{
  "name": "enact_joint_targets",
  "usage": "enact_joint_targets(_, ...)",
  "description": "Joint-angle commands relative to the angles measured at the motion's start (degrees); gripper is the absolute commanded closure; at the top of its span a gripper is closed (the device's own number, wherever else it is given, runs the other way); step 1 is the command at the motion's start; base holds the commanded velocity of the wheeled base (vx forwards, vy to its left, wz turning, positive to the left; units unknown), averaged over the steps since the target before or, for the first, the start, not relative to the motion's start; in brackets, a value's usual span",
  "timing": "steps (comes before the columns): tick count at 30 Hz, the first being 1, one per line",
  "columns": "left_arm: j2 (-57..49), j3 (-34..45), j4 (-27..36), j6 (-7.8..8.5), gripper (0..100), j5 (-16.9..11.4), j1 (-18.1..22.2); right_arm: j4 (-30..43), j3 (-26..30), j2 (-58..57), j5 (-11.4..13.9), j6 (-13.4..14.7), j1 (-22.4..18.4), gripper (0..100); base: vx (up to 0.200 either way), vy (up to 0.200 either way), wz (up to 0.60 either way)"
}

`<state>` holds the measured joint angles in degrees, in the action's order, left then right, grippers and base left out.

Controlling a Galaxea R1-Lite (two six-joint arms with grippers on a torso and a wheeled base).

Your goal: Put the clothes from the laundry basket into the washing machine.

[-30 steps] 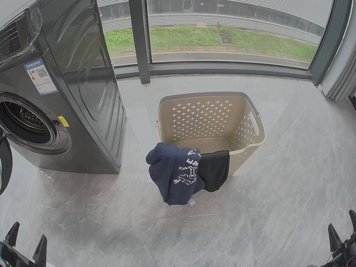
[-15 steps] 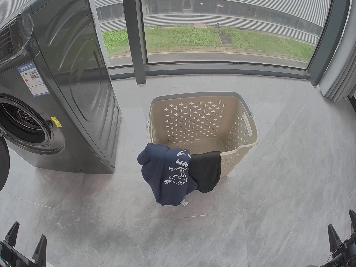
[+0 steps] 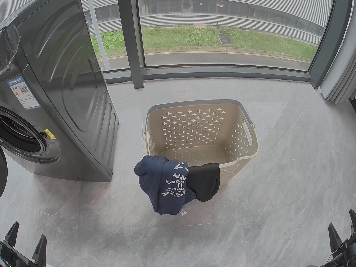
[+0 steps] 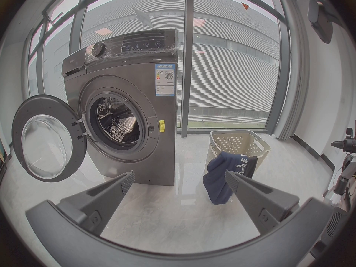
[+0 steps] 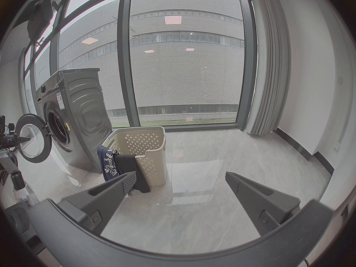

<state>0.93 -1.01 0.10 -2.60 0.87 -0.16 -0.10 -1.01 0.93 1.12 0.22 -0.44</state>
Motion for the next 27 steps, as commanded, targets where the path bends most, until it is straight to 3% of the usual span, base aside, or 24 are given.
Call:
enact_joint_targets(1,-0.4,0.9,0.0,-0.04,0,0.0,0.0,-2.5,-4.1,-0.6,0.5,0.4,0.1,0,0.000,0.000,0.00)
enact_joint_targets(3,-0.4,0.9,0.0,-0.04,0,0.0,0.0,-3.0,-10.2,4.3,0.6,1.4,0.3,0,0.000,0.000,0.00)
enact_joint_targets(5,-0.4,0.9,0.0,0.14,0,0.0,0.0,-3.6,-11.8,10.9,0.8,1.6,0.8,0,0.000,0.000,0.00)
enact_joint_targets(8,-0.4,0.9,0.0,0.05,0,0.0,0.0,-3.4,-9.6,20.6,2.0,2.3,2.2,0,0.000,0.000,0.00)
enact_joint_targets(13,-0.4,0.9,0.0,-0.22,0,0.0,0.0,-12.2,-6.7,41.6,3.6,9.8,6.6,0,0.000,0.000,0.00)
enact_joint_targets(15,-0.4,0.9,0.0,-0.22,0,0.0,0.0,-15.6,-6.5,44.9,3.5,10.2,8.1,0,0.000,0.000,0.00)
enact_joint_targets(17,-0.3,0.9,0.0,-0.22,0,0.0,0.0,-24.8,-5.2,52.6,3.1,10.3,11.9,0,0.000,0.000,0.00)
enact_joint_targets(20,-0.3,0.9,0.0,-0.22,0,0.0,0.0,-30.0,-4.1,58.5,3.0,10.5,14.1,0,0.000,0.000,0.00)
enact_joint_targets(26,-0.4,0.9,0.0,-0.22,0,0.0,0.0,-31.7,-4.1,63.3,3.0,11.3,16.2,0,0.000,0.000,0.00)
enact_joint_targets(27,-0.3,0.9,0.0,-0.22,0,0.0,0.0,-31.8,-4.2,64.1,3.0,12.7,17.0,0,0.000,0.000,0.00)
